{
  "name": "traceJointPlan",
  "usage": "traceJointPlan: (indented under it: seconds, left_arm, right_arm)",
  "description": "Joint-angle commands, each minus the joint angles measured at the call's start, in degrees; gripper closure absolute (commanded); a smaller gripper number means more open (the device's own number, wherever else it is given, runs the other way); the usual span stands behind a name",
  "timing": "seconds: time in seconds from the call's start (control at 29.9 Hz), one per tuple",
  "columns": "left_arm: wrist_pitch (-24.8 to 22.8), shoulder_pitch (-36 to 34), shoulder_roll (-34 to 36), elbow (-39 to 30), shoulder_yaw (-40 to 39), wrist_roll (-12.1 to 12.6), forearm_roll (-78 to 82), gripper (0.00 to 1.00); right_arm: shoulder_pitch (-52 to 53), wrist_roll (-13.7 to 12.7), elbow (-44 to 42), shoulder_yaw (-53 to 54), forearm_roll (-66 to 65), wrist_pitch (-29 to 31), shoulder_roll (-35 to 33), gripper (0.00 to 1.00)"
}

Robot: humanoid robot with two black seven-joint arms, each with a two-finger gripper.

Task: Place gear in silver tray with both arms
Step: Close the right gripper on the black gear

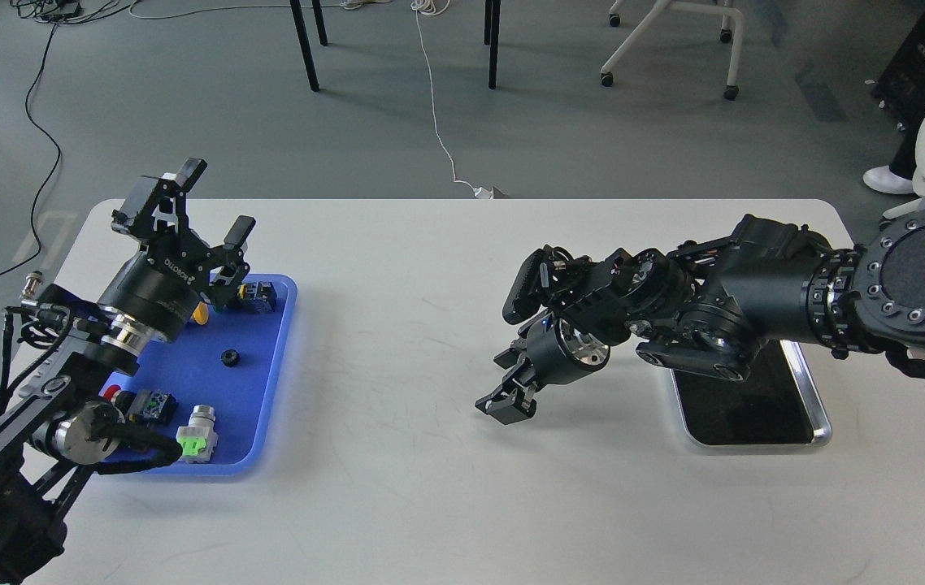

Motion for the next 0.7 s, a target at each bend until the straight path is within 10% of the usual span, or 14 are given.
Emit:
traceJointPlan:
  seconds: [0.0, 0.4, 0.67]
  left_arm:
    - [0.0, 0.0, 0.0, 0.0, 0.0, -0.1, 0.0, 0.02]
    - [-0.1, 0.0, 0.1, 0.0, 0.1, 0.0, 0.0, 0.02]
    - [-0.1, 0.0, 0.1, 0.0, 0.0, 0.0, 0.0, 0.02]
  right_arm:
    - [0.0, 0.0, 0.4, 0.0, 0.0, 0.0, 0.0, 0.27]
    - [0.0, 0.0, 1.6, -1.8, -0.1, 0.0, 0.0, 0.28]
    - [0.0, 0.0, 1.5, -1.8, 0.0, 0.1, 0.0, 0.51]
